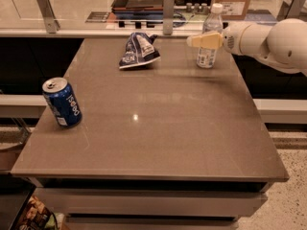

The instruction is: Move blue plastic bottle near pepsi can

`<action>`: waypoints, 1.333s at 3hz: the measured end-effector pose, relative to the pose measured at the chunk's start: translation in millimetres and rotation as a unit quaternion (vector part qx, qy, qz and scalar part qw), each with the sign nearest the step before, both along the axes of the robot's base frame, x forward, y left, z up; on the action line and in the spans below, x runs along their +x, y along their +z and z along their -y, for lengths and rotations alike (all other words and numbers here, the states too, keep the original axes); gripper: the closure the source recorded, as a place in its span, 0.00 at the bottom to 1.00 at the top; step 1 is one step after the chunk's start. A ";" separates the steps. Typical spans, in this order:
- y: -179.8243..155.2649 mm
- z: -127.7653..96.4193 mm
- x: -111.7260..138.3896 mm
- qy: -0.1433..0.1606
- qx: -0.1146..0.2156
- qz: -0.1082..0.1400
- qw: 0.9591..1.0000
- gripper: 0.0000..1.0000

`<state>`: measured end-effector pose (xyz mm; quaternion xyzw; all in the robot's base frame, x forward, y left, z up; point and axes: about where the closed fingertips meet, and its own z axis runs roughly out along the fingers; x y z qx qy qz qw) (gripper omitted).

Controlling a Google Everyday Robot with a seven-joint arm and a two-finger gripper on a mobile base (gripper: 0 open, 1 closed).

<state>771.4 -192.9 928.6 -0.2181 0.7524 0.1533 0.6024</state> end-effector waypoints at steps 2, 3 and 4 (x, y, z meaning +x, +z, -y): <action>-1.7 -3.9 1.2 0.002 0.000 -0.001 1.000 0.39; -2.5 -6.5 1.7 0.004 0.001 -0.002 1.000 0.62; -3.4 -9.3 2.3 0.006 0.001 -0.002 1.000 0.86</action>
Offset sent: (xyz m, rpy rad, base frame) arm 0.0007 0.0008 -0.0009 0.0008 0.0008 0.0007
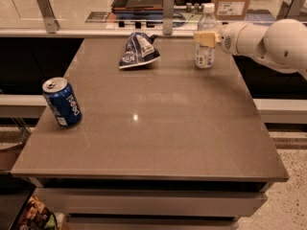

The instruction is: Move blue plastic bottle near pepsi can

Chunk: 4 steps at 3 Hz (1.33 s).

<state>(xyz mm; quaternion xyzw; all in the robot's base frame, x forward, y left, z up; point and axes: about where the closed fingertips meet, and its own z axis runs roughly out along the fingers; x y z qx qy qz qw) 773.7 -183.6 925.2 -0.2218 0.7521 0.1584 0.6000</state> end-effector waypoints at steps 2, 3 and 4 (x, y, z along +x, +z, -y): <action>-0.8 -2.7 0.4 0.002 0.000 -0.001 1.000 1.00; 2.6 -10.5 -4.4 0.017 0.004 -0.003 1.000 1.00; 13.0 -27.0 -17.8 0.038 0.006 0.001 0.999 1.00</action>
Offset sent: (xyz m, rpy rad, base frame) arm 0.0004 0.0023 -0.0007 0.0005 0.0010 0.0031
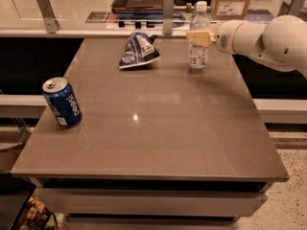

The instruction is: Move blue plastic bottle near pepsi can

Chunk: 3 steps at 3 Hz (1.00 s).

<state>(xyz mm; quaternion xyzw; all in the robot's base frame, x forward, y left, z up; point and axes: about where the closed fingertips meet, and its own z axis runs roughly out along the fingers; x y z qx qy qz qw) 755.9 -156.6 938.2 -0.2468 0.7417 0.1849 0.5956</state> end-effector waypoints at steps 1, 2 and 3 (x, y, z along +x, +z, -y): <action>3.1 -20.7 -11.9 0.024 0.007 0.011 1.000 1.00; -1.2 -46.7 -32.2 0.054 0.015 0.031 0.998 1.00; -4.2 -77.6 -60.9 0.083 0.015 0.053 0.995 1.00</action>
Offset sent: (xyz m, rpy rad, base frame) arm -0.0653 0.0866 -0.0020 0.0503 -0.1342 0.2020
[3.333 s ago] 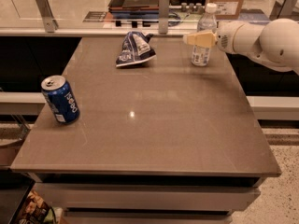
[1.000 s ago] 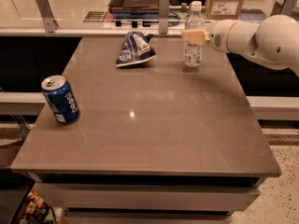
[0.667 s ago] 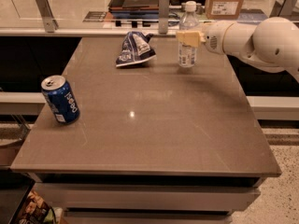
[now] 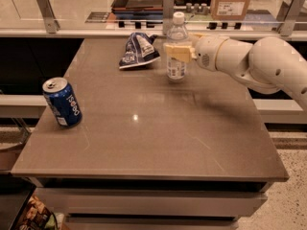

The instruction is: Move blue plastic bottle near pepsi can

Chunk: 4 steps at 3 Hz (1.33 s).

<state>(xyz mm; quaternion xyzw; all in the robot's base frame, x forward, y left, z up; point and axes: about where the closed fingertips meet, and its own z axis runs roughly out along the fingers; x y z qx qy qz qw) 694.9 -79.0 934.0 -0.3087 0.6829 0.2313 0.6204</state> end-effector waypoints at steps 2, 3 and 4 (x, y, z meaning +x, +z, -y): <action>7.7 -43.4 -60.9 0.020 -0.014 0.000 1.000 1.00; 17.7 -59.0 -84.5 0.037 -0.016 -0.007 0.999 1.00; 18.9 -76.1 -98.0 0.069 -0.005 -0.022 0.997 1.00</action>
Offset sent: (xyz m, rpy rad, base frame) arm -0.0991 0.0591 0.0228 -0.0485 0.0312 0.0353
